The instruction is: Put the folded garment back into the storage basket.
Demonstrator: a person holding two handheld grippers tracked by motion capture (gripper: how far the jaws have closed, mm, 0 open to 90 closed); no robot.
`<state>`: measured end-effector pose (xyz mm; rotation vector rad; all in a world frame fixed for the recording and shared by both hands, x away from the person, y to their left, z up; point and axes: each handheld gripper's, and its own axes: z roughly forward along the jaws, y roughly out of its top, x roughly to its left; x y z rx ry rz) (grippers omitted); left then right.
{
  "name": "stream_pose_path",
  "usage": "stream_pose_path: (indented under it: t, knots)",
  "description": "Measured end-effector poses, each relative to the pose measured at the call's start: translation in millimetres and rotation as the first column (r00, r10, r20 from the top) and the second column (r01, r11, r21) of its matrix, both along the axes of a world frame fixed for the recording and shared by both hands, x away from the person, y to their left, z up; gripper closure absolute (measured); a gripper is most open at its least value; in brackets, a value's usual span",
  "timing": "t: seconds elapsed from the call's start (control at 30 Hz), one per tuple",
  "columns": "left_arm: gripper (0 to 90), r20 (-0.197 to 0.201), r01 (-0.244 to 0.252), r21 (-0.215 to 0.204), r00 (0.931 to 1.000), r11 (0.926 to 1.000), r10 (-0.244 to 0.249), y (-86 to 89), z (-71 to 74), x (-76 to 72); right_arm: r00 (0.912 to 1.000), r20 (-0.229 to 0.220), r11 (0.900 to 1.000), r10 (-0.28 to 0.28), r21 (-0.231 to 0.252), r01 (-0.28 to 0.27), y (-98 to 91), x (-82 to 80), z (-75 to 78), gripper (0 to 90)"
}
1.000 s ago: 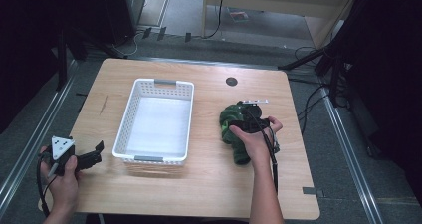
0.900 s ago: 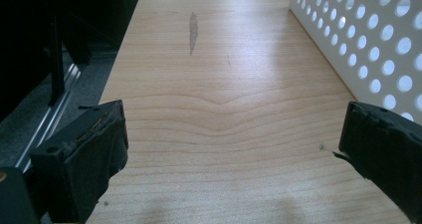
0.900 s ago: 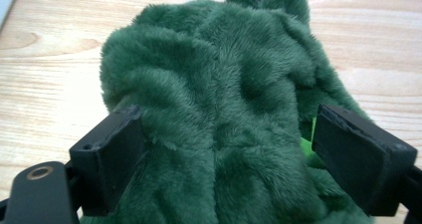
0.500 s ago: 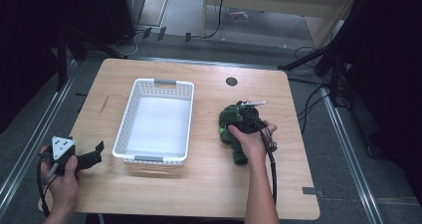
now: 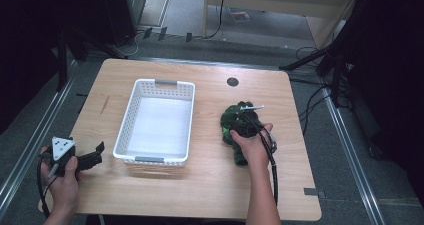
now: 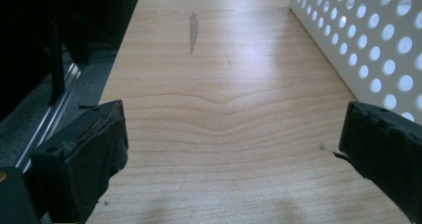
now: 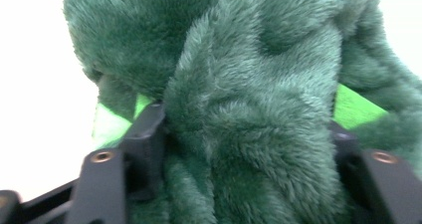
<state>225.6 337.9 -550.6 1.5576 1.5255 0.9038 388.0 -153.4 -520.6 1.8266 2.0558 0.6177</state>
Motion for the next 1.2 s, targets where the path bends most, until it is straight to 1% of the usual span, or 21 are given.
stream_pose_path:
  t: [0.07,0.1,0.3,0.33,0.37,0.43,0.5,0.53,0.6,0.63,0.67,0.73,0.77,0.8,0.83,0.87,0.97,1.03,1.1,1.2]
  knots:
    - [0.1,0.0,0.0,-0.002,1.0,1.0,0.0,0.1,0.0,0.0,1.0,0.004,1.0,-0.002,0.0,0.002,-0.1,-0.3,-0.2,41.6]
    - [0.1,-0.001,-0.001,-0.003,1.0,1.0,0.001,0.3,0.0,0.0,0.9996,0.015,0.9997,-0.025,0.007,0.025,-0.8,-1.6,-0.4,45.7]
    - [0.1,-0.004,0.0,-0.001,1.0,1.0,0.0,0.3,0.0,0.3,0.9969,0.075,0.9992,-0.026,0.034,0.023,-8.1,-6.3,-3.2,60.6]
    - [0.1,-0.004,0.0,-0.001,1.0,1.0,0.0,0.3,0.0,0.3,0.9969,0.075,0.9992,-0.026,0.034,0.023,-8.1,-6.3,-3.2,60.6]
    - [0.1,-0.005,0.0,-0.003,1.0,1.0,0.0,0.4,0.1,0.3,0.9948,0.093,0.9976,-0.043,0.059,0.038,-10.1,-8.1,-4.3,66.1]
    - [0.1,-0.005,0.0,-0.002,1.0,1.0,0.0,0.3,0.1,0.4,0.9918,0.11,0.9946,-0.064,0.088,0.054,-12.3,-10.0,-5.4,70.0]
    - [0.1,-0.005,0.001,-0.001,1.0,1.0,-0.001,0.1,0.0,0.5,0.9878,0.14,0.9938,-0.068,0.096,0.055,-12.6,-12.8,-6.7,72.7]
    - [0.1,-0.005,0.001,-0.001,1.0,1.0,-0.001,0.1,0.0,0.5,0.9857,0.157,0.9948,-0.062,0.089,0.048,-12.0,-14.5,-6.9,73.6]
    - [0.1,-0.008,0.005,0.002,1.0,1.0,-0.005,-0.1,0.2,0.5,0.9758,0.21,0.9956,-0.061,0.082,0.045,-9.3,-19.1,-6.4,74.9]
    - [0.1,-0.006,0.004,0.003,1.0,1.0,-0.004,-0.3,0.0,0.7,0.9722,0.226,0.9955,-0.061,0.085,0.043,-8.3,-20.9,-5.9,75.2]
    - [0.1,-0.006,0.004,0.004,1.0,1.0,-0.004,-0.4,0.0,0.7,0.9667,0.25,0.9956,-0.056,0.087,0.036,-7.0,-23.0,-4.9,75.3]
    - [0.1,-0.007,0.004,0.002,1.0,1.0,-0.004,-0.3,0.0,0.6,0.9508,0.305,0.9941,-0.052,0.106,0.02,-3.7,-28.6,-0.7,75.5]
    - [0.1,-0.01,0.005,0.003,0.9999,1.0,-0.004,0.0,0.2,0.5,0.9452,0.323,0.9939,-0.05,0.109,0.015,-2.3,-30.7,1.3,75.5]
    - [0.1,-0.008,0.004,0.002,1.0,1.0,-0.004,-0.1,0.2,0.5,0.9359,0.349,0.9937,-0.044,0.112,0.005,0.3,-34.1,4.7,75.4]
    - [0.1,-0.008,0.004,0.002,1.0,1.0,-0.004,-0.1,0.2,0.5,0.9359,0.349,0.9937,-0.044,0.112,0.005,0.3,-34.1,4.7,75.4]
    - [0.1,-0.007,0.004,0.004,1.0,1.0,-0.004,-0.1,0.1,0.4,0.9239,0.38,0.9919,-0.04,0.126,-0.009,4.5,-38.4,10.2,75.5]
    - [0.1,-0.005,0.003,0.004,1.0,1.0,-0.003,-0.2,0.1,0.3,0.9081,0.417,0.9893,-0.033,0.143,-0.029,9.9,-43.0,18.7,75.4]
    - [0.1,-0.006,0.003,0.002,1.0,1.0,-0.003,-0.1,0.1,0.3,0.9007,0.433,0.9875,-0.032,0.153,-0.038,12.6,-45.0,23.2,75.4]
    - [0.1,-0.007,0.003,0.002,1.0,1.0,-0.003,0.0,0.1,0.3,0.8963,0.443,0.9865,-0.027,0.157,-0.048,15.9,-46.8,29.2,75.4]
    - [0.1,-0.005,0.003,0.003,1.0,1.0,-0.003,-0.1,0.1,0.3,0.8834,0.468,0.9844,-0.028,0.166,-0.057,20.4,-49.1,37.9,75.4]
